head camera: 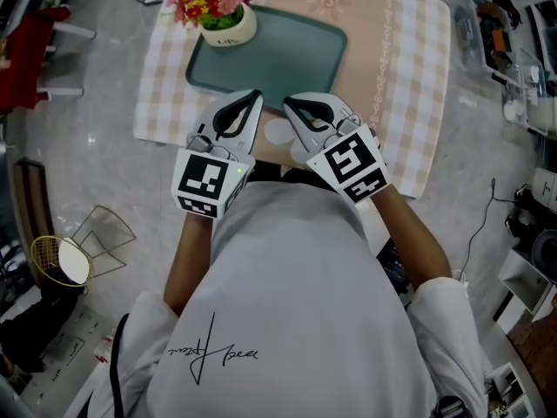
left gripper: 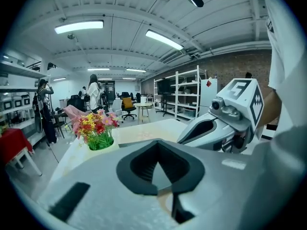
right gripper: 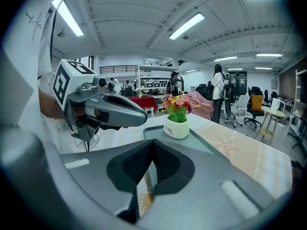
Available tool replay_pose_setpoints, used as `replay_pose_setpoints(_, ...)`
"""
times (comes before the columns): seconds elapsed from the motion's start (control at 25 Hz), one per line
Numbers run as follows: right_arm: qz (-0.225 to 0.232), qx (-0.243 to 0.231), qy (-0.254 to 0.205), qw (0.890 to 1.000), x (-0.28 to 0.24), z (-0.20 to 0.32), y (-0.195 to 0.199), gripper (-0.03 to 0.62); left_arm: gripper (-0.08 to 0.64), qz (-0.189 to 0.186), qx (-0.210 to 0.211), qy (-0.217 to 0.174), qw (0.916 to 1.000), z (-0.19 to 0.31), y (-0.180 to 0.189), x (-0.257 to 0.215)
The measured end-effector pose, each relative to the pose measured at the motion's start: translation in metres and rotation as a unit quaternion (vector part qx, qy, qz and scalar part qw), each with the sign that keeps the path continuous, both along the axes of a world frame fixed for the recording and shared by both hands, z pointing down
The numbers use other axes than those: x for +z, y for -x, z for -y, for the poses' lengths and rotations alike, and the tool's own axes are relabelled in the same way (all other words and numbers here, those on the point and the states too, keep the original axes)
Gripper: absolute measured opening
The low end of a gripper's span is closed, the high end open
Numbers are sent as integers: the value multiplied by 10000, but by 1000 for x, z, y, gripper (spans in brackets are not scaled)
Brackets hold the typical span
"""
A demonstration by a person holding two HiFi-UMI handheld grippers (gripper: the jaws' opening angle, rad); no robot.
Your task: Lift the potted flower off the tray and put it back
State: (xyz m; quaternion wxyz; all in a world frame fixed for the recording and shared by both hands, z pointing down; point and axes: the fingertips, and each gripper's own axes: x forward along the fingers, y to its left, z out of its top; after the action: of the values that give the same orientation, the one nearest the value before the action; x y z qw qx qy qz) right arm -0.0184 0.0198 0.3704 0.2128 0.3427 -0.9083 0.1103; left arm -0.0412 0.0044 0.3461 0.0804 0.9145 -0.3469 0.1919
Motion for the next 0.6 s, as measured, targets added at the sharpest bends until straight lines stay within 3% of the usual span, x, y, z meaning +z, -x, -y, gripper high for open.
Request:
replay_pose_setpoints(0.28, 149, 55, 13, 9999, -5, -11, -5, 5, 0, -49, -70, 62, 9999, -16, 1, 0)
replay_pose_setpoints(0.6, 128, 0, 13, 9999, -5, -23, -8, 5, 0, -574, -278, 259, 9976, -21, 5, -5)
